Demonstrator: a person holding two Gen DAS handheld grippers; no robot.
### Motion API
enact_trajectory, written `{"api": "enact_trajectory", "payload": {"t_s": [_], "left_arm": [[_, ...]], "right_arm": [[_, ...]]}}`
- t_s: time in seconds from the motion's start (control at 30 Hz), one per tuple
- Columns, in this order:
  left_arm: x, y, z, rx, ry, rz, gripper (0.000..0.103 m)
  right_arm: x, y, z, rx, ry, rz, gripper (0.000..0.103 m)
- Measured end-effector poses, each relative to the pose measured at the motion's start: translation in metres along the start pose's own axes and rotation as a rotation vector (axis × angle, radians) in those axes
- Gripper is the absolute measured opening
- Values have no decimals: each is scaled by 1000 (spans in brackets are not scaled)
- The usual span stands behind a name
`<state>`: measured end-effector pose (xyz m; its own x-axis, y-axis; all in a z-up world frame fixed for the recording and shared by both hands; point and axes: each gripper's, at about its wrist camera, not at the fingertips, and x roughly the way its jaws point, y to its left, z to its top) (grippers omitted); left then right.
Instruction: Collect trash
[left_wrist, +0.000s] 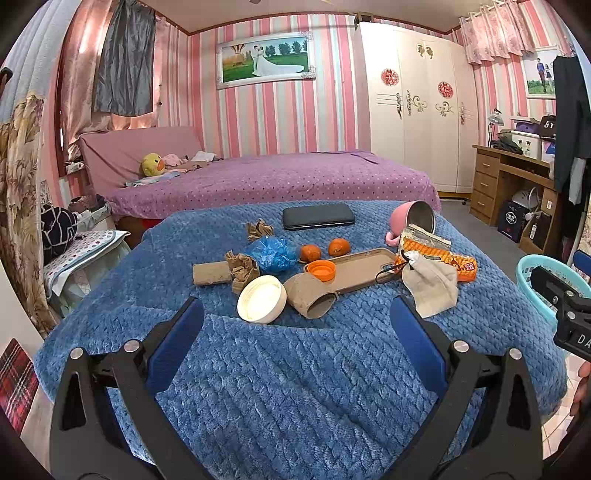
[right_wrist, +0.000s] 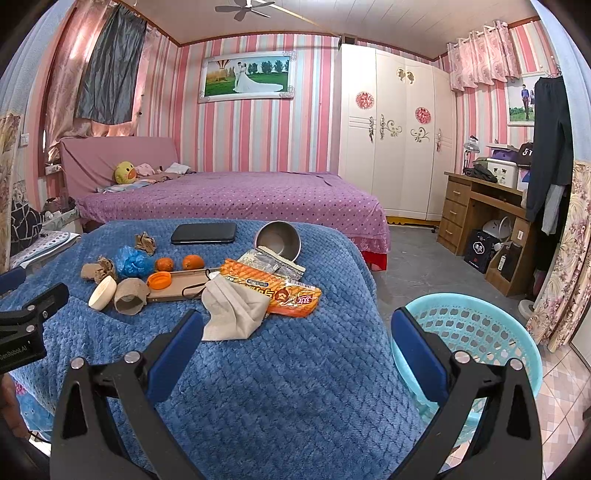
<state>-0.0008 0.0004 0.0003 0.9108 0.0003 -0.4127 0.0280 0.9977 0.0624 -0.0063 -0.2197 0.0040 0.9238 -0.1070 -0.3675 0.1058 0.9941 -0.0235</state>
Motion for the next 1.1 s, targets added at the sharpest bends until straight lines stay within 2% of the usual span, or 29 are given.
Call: {"api": "enact_trajectory", "payload": {"t_s": [1.1], "left_arm": [[-4, 6, 3, -1, -2, 0, 98]], "right_arm": [[-1, -1, 1, -2, -3, -5, 99]]}}
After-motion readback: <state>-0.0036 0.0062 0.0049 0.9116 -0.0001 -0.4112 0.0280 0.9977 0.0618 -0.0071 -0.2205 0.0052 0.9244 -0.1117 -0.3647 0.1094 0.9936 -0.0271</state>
